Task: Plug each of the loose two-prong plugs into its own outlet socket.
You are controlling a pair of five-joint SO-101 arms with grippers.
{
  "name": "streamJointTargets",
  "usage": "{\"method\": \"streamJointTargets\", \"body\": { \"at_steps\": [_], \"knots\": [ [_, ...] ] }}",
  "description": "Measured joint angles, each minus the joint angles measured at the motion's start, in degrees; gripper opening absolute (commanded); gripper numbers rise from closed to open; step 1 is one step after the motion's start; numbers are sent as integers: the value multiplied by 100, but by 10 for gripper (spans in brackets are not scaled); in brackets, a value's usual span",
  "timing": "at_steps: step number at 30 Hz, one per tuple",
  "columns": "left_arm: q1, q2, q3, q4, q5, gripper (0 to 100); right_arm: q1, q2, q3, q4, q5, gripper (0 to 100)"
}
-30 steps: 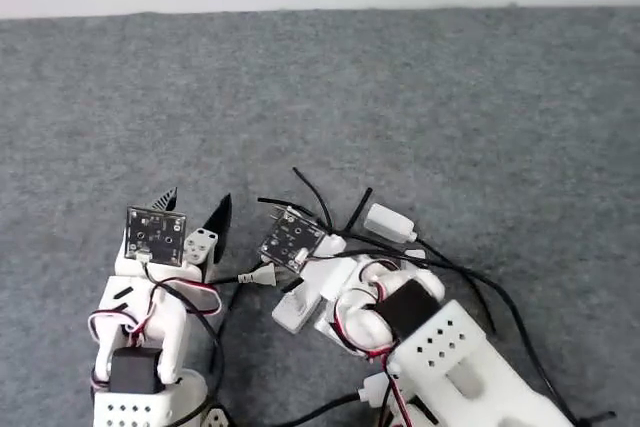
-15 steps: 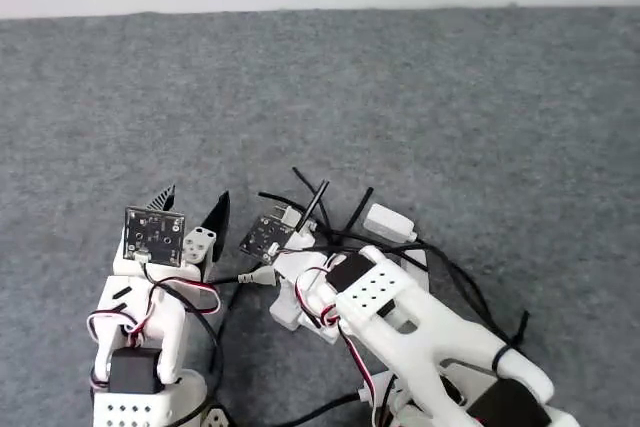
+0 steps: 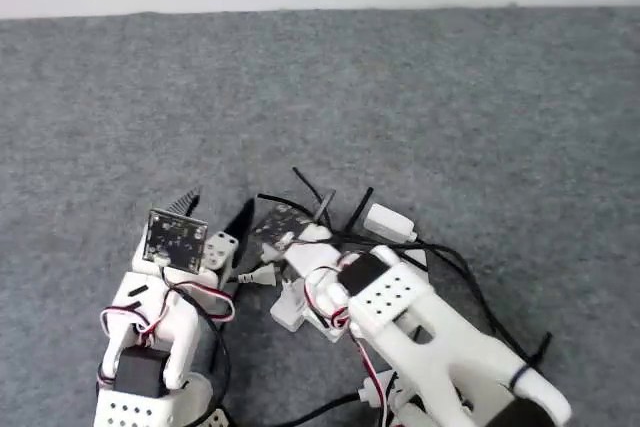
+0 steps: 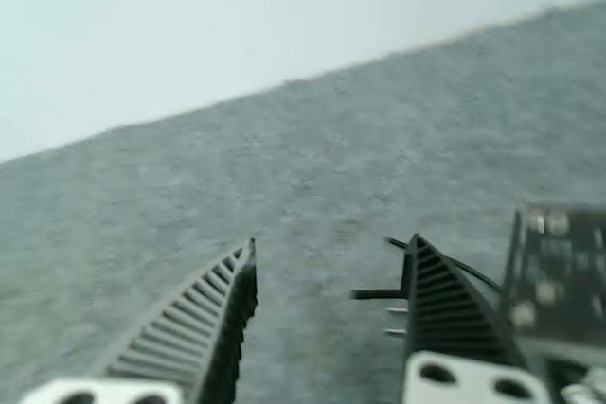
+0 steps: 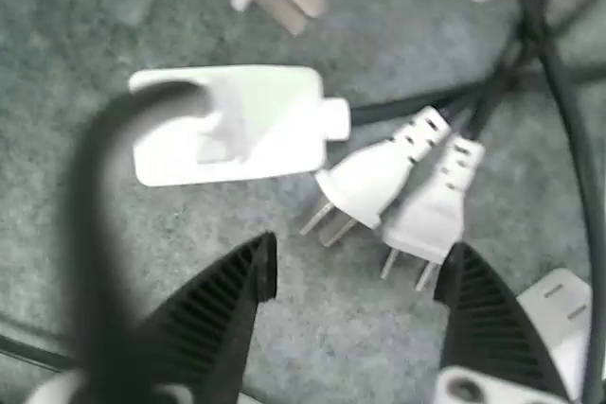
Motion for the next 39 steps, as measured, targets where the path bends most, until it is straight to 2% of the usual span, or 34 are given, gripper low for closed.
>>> {"method": "streamJointTargets", "body": {
  "at_steps": [3, 7, 11, 15, 18, 26, 39],
  "knots": [
    [422, 9, 9, 299, -290, 250, 369, -563, -9, 334, -44, 278],
    [519, 9, -281, 747, -677, 250, 1319, -1538, 0, 642, 18, 278],
    [316, 0, -976, 1407, -747, 250, 2444, -2699, 475, 642, 422, 278],
    [-220, -26, -1152, 1996, -747, 250, 3077, -3886, 1363, 519, 686, 278],
    [-589, -44, -976, 2207, -870, 250, 3235, -4826, 2066, 501, 853, 278],
    [-703, -941, -343, 2857, -958, 250, 3288, -7270, 3815, 501, 897, 278],
    [-721, -941, -97, 2488, -958, 250, 3288, -7305, 3965, 501, 905, 278]
  ]
}}
